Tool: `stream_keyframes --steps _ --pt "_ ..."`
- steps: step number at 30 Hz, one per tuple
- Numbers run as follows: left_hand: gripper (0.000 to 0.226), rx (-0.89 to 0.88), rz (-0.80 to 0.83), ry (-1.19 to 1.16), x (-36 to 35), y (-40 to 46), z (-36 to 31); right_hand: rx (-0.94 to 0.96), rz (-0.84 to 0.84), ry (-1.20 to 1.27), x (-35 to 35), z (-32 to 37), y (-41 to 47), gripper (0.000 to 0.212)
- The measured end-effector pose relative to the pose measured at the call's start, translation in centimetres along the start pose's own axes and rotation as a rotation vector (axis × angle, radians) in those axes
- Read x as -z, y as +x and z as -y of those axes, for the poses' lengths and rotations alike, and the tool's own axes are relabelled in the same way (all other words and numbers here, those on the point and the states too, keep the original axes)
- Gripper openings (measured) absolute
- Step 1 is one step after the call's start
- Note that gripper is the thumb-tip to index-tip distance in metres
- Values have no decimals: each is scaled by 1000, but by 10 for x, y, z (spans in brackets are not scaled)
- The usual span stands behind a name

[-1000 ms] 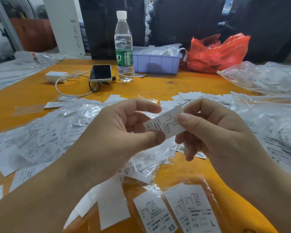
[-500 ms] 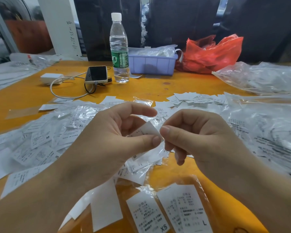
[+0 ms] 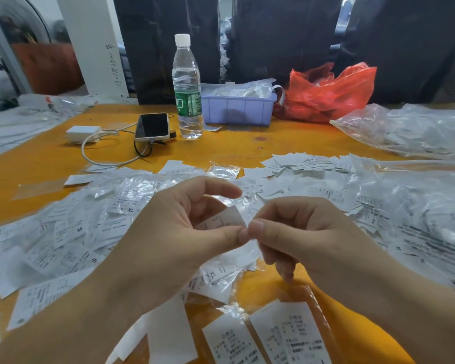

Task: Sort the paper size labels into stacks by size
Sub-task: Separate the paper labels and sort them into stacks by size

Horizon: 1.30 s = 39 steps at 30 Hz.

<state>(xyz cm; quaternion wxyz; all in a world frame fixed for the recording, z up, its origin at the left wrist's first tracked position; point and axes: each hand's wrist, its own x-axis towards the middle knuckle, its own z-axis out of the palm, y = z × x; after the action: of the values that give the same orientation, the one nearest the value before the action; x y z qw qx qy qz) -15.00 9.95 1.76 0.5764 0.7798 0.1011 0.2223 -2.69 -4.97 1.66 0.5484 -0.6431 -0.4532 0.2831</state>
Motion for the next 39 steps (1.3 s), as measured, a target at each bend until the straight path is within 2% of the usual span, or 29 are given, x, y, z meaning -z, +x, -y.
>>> stream_keyframes --steps 7,12,13,16,20,24,29,32,36,39 --pt "41 64 -153 170 7 5 0 32 -197 -79 9 0 2 8" --pt "28 44 -249 567 9 4 9 77 -333 -602 15 0 -1 8" --pt "30 32 -261 615 9 5 11 63 -334 -721 16 1 -1 4" --pt "32 7 -271 681 12 7 13 -56 -252 -990 18 2 -1 24" --pt "27 2 -226 698 12 7 16 -210 -162 -1156 13 8 -3 36" --pt "24 -17 -193 664 9 6 16 -204 -163 -1186 9 14 -6 21" --pt "22 -32 -186 627 5 3 13 -157 -185 -1170 9 13 -4 17" --pt "37 -54 -154 599 -2 0 8 -60 -236 -1148 11 11 -3 18" --pt "29 -86 -104 598 -10 -3 3 283 -368 -887 12 12 -4 20" --pt "31 -105 -45 572 -15 -4 2 407 -404 -590 8 13 -7 17"
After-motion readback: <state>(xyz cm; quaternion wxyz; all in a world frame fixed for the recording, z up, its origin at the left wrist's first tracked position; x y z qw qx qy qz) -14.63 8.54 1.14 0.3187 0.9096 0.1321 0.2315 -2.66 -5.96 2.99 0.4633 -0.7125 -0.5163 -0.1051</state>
